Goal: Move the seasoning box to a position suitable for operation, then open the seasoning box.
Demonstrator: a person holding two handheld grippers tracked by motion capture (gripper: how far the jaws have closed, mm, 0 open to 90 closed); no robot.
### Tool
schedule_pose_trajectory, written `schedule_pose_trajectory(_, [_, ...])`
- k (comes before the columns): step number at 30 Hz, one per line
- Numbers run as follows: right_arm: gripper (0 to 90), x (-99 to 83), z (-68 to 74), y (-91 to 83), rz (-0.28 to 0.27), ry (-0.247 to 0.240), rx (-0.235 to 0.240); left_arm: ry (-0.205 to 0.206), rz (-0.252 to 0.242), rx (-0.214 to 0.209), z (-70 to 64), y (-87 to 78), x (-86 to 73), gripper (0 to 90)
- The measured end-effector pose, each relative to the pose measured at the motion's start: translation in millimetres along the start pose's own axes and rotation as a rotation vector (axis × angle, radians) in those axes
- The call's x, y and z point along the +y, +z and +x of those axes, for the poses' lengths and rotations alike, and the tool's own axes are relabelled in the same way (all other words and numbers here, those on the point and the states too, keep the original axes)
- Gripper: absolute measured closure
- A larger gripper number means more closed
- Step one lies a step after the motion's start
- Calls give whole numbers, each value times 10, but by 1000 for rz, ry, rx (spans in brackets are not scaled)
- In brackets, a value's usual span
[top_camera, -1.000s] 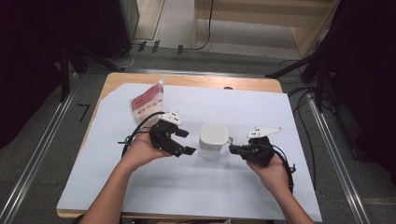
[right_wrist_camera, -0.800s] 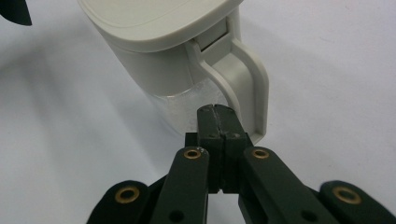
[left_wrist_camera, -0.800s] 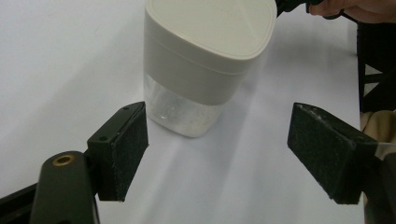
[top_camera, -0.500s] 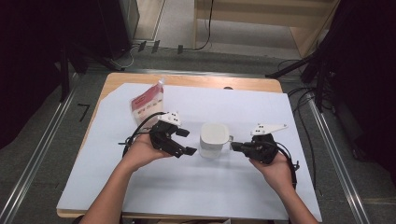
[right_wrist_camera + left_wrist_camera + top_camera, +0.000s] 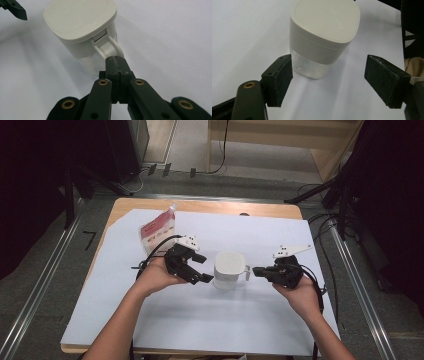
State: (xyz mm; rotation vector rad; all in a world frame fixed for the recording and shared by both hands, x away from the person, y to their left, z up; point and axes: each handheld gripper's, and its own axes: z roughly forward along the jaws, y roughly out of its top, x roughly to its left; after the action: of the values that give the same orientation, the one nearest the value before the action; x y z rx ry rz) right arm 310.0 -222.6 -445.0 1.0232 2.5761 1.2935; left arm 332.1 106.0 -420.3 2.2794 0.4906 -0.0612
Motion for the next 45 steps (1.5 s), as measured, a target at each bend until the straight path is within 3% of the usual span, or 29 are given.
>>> schedule_pose_trajectory(2, [900,33,-24,18,8,-6,1,4,5,-21,36,-10,17,236])
schedule_pose_trajectory(6, [900,63,-40,53,9,-6,9,13,23,-8,96,-10,72,241])
schedule_pose_trajectory(10, [900,55,-27,57,13,-5,13,12,2,-12,135,21,87,235])
schedule_pose_trajectory(18, [900,25,-17,67,3,1,14,29,28,-15,86,194,140,191])
schedule_pose_trajectory(30, [900,23,-1,112,8,-4,11,13,49,-35,84,392,138,182])
schedule_pose_trajectory(36, [900,22,-1,113,6,-3,10,4,34,-51,114,423,127,179])
schedule_pose_trajectory(42, [900,18,3,119,8,-4,3,3,37,-39,97,420,132,184])
schedule_pose_trajectory(45, [900,16,1,120,9,-1,1,21,37,-26,82,413,141,189])
